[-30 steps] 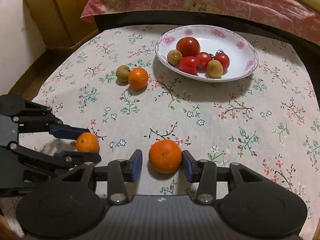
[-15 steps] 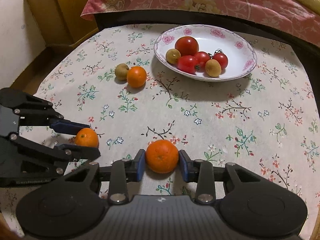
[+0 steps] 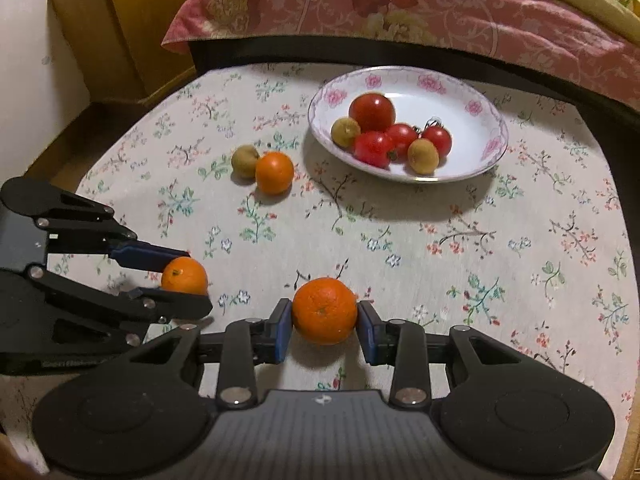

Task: Organize fruits
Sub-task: 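Lift both oranges and carry them toward the white plate, then lower both oranges into the white plate and open both tools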

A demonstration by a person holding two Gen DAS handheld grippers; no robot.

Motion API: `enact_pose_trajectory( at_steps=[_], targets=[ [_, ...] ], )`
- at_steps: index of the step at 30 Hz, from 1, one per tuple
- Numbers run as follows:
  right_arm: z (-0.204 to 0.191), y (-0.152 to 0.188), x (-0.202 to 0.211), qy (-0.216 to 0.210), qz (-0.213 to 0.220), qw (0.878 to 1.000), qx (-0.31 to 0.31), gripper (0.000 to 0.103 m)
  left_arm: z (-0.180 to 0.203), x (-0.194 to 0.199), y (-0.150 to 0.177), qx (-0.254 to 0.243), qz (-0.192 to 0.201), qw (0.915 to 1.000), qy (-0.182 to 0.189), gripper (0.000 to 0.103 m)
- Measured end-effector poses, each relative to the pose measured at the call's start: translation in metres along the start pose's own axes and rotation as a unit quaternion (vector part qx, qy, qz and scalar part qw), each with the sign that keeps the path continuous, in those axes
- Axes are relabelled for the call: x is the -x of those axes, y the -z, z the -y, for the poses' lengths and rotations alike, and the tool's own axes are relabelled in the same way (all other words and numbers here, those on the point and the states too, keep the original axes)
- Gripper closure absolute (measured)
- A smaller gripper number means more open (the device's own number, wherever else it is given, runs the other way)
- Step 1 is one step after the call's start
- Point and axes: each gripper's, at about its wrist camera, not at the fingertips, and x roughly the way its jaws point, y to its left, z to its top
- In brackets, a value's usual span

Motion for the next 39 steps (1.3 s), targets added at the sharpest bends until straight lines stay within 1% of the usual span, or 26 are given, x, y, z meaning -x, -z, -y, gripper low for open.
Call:
enact_pose_trajectory(
  at_steps=[10, 17, 22, 32, 39],
  targets=[
    [0.008, -0.016, 0.014, 0.007, 0.033, 0.999, -0.015, 0.070, 0.000, 0.003, -0.030, 0.004, 0.039, 0.9992, -0.012, 0.064],
    [0.026, -0.034, 0.016, 0.015, 0.052, 0.997, -0.047, 0.070, -0.009, -0.007, -0.061, 0.018, 0.064, 0.9976, -0.018, 0.064],
    [0.037, -0.050, 0.015, 0.030, 0.069, 0.996, -0.053, 0.070, -0.015, -0.016, -0.082, 0.017, 0.081, 0.9962, -0.028, 0.064],
    [0.063, -0.087, -0.007, 0.055, 0.093, 0.993, -0.054, 0.070, -0.025, -0.036, -0.129, 0.009, 0.107, 0.9932, -0.045, 0.063],
    [0.084, -0.107, -0.028, 0.072, 0.102, 0.990, -0.069, 0.069, -0.032, -0.057, -0.149, 0.014, 0.109, 0.9924, -0.055, 0.063]
  ],
)
